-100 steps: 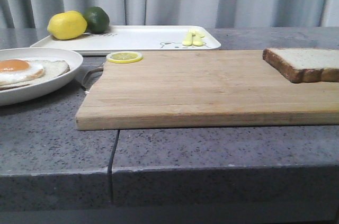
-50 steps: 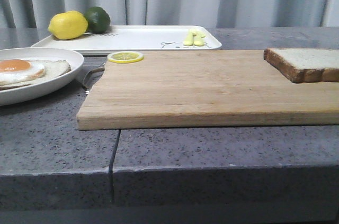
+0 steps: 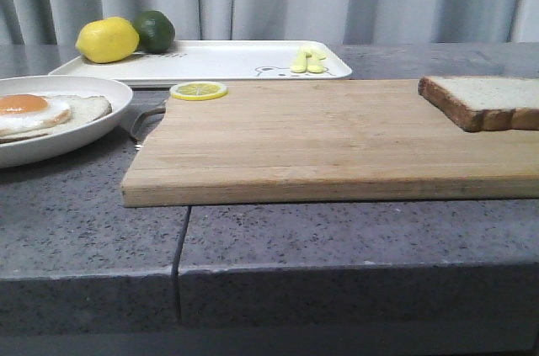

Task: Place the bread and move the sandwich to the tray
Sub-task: 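Grasp the white bread slice edge with the right gripper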

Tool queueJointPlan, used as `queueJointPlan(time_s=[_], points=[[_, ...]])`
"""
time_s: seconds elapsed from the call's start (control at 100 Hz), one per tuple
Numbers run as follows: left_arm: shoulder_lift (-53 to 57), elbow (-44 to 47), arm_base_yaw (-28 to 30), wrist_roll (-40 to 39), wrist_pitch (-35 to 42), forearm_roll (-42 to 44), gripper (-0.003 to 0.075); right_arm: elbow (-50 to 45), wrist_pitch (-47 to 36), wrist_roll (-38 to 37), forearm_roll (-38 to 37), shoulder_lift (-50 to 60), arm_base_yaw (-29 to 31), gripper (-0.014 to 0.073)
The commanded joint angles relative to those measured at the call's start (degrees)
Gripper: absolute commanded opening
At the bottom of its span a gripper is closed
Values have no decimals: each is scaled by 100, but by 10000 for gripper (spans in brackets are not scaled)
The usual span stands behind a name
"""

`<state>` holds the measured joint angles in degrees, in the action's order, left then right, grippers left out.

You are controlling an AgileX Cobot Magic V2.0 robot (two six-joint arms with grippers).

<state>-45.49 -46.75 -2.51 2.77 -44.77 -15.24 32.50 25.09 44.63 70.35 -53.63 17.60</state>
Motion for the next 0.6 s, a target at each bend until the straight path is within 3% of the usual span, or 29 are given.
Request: queueJointPlan(time_s=[0.0, 0.32, 0.59], points=[[8, -205, 7, 16, 345, -91, 459, 216, 117, 385, 735, -232, 189, 432], [8, -205, 7, 16, 345, -91, 459, 216, 967, 807, 1612, -1016, 680, 432], [8, -205, 7, 16, 345, -91, 459, 216, 1130, 890, 1675, -1612, 696, 432]])
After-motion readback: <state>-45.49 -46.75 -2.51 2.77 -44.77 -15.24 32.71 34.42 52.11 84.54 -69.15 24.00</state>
